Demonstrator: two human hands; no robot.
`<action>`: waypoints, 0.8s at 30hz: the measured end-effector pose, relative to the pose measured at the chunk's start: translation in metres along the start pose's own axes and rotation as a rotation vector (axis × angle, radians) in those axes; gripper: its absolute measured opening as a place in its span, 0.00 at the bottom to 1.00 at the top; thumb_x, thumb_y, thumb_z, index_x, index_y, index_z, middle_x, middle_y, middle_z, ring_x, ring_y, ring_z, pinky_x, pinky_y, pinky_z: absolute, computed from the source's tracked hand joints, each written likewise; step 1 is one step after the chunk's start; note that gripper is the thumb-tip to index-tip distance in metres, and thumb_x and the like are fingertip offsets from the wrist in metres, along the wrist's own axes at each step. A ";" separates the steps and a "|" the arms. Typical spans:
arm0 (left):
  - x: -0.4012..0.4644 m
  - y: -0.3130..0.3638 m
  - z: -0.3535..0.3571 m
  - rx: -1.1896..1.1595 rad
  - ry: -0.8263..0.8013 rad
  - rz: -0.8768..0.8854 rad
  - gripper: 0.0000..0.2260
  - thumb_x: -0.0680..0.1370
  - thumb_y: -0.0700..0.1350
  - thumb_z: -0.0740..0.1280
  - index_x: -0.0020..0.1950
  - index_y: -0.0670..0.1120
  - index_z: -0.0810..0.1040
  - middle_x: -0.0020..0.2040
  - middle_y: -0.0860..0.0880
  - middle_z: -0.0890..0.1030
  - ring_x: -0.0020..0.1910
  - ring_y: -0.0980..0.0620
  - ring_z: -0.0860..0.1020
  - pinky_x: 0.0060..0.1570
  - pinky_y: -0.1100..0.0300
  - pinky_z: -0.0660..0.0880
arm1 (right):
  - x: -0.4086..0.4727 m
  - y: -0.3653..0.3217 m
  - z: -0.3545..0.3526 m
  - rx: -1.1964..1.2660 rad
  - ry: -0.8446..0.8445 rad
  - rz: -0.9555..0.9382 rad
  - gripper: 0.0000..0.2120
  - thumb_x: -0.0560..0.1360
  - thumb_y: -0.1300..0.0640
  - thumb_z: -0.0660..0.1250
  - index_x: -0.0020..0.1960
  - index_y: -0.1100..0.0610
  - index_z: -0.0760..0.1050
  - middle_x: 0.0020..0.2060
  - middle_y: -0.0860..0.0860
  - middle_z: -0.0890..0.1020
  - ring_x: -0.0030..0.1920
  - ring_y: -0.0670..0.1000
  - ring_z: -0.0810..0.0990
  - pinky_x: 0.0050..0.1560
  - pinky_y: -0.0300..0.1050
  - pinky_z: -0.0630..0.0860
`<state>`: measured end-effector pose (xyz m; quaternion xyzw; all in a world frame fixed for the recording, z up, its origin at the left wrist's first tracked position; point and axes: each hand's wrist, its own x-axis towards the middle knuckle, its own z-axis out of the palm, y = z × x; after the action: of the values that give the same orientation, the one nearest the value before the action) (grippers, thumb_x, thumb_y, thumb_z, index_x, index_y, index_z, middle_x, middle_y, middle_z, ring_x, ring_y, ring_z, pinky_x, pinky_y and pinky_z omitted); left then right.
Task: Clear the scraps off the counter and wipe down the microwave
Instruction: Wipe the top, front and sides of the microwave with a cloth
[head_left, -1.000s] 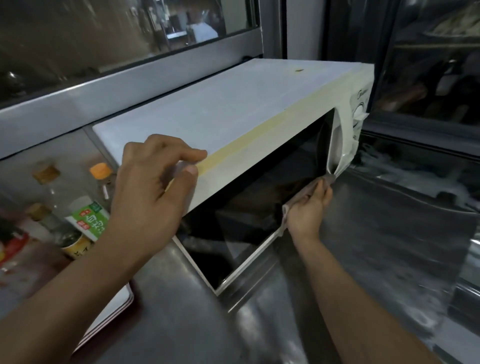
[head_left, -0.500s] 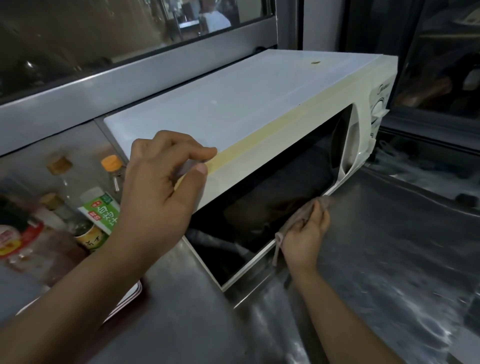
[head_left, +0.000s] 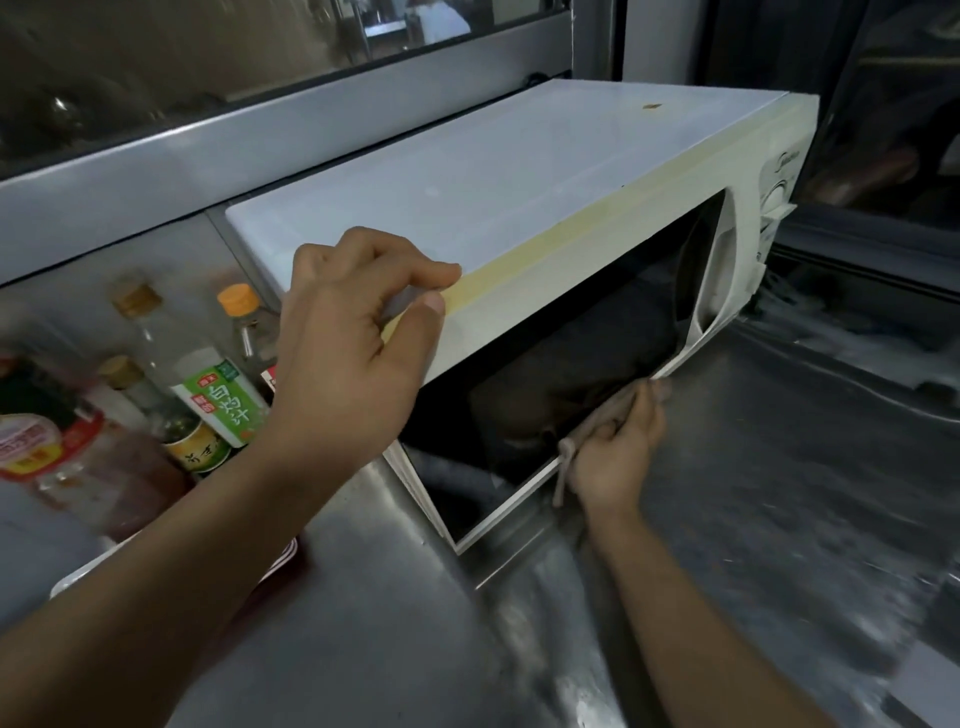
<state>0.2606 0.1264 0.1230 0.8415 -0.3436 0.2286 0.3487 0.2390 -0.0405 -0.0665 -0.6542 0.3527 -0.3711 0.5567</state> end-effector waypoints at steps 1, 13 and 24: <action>0.000 0.000 0.000 0.006 -0.002 -0.006 0.13 0.75 0.47 0.59 0.53 0.52 0.81 0.51 0.59 0.74 0.55 0.52 0.68 0.52 0.75 0.59 | -0.022 -0.001 0.005 0.016 -0.016 -0.005 0.27 0.75 0.73 0.53 0.74 0.64 0.57 0.74 0.62 0.53 0.74 0.56 0.57 0.58 0.14 0.45; -0.032 -0.006 -0.025 -0.071 -0.094 0.055 0.13 0.78 0.42 0.58 0.61 0.51 0.74 0.59 0.53 0.71 0.64 0.50 0.68 0.63 0.63 0.63 | -0.102 -0.009 0.025 0.052 0.026 -0.014 0.28 0.74 0.74 0.52 0.74 0.63 0.58 0.74 0.60 0.55 0.74 0.54 0.57 0.65 0.21 0.47; -0.053 -0.019 -0.020 -0.007 -0.003 0.103 0.14 0.78 0.44 0.58 0.63 0.54 0.70 0.60 0.58 0.69 0.62 0.64 0.63 0.64 0.68 0.59 | 0.068 0.006 -0.012 -0.046 0.112 0.003 0.19 0.75 0.70 0.51 0.64 0.66 0.68 0.58 0.58 0.72 0.57 0.53 0.72 0.59 0.30 0.65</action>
<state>0.2369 0.1734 0.0954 0.8218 -0.3876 0.2439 0.3388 0.2603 -0.1060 -0.0649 -0.6444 0.3927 -0.3981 0.5216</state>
